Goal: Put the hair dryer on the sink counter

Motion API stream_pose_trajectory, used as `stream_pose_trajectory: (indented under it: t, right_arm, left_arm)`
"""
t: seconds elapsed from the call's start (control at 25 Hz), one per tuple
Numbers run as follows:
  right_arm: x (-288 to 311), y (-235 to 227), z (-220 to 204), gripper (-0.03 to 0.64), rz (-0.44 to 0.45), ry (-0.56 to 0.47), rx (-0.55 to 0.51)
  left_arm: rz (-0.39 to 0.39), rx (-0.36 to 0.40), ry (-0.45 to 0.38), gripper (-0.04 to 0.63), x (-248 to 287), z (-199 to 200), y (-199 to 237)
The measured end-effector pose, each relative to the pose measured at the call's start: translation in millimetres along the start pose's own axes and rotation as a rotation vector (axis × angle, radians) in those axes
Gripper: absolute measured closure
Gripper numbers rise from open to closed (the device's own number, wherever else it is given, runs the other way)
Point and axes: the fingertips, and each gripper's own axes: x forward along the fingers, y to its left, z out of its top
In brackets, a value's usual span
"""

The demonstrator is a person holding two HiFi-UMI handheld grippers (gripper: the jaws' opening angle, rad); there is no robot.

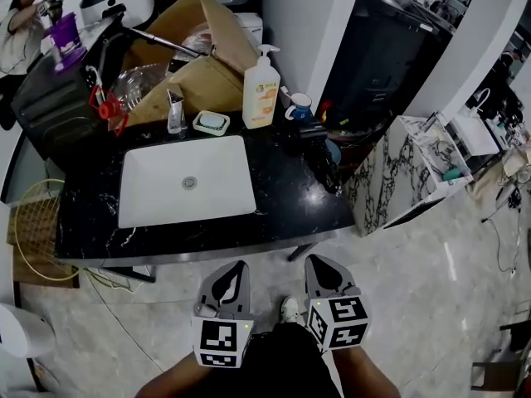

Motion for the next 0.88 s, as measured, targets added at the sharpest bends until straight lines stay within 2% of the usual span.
stream_pose_trajectory:
  t: [0.28, 0.56, 0.88]
  right_arm:
    - [-31.2, 3.3, -29.9, 0.601, 0.032, -0.016, 0.015]
    - [-61.3, -15.5, -50.5, 0.601, 0.074, -0.022, 0.028]
    - [-83.6, -23.3, -49.7, 0.601, 0.123, -0.051, -0.001]
  left_arm:
    - [0.04, -0.012, 0.022, 0.588, -33.8, -19.9, -21.3]
    - [0.079, -0.014, 0.06, 0.588, -45.9, -34.6, -61.6]
    - [0.098, -0.012, 0.043, 0.588, -52.8, -27.6, -96.3]
